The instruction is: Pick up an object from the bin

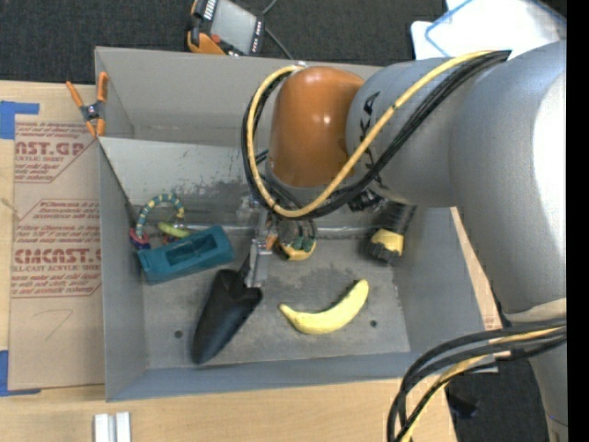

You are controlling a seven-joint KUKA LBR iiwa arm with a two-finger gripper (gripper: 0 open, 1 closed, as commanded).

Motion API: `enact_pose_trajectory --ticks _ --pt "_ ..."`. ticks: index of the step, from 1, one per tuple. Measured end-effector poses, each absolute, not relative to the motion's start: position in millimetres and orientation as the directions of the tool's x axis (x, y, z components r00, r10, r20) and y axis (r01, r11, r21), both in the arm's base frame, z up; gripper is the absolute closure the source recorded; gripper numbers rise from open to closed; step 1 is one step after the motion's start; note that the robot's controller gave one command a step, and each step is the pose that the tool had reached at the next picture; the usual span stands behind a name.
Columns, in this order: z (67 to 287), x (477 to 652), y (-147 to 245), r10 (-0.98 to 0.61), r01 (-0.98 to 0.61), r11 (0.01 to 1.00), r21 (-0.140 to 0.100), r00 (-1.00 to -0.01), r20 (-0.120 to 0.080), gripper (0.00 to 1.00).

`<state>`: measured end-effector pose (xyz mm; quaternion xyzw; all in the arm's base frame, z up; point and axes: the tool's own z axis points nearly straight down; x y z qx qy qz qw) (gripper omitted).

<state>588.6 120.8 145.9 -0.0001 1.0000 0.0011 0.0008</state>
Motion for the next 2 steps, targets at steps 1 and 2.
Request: enact_pose_trajectory --ticks 1,2 --pt "146 588.6 121 0.000 0.000 1.000 0.002 -1.000 -0.002 0.00" --pt "87 534.6 133 -0.125 -0.125 0.992 -0.022 -0.992 -0.016 0.00"
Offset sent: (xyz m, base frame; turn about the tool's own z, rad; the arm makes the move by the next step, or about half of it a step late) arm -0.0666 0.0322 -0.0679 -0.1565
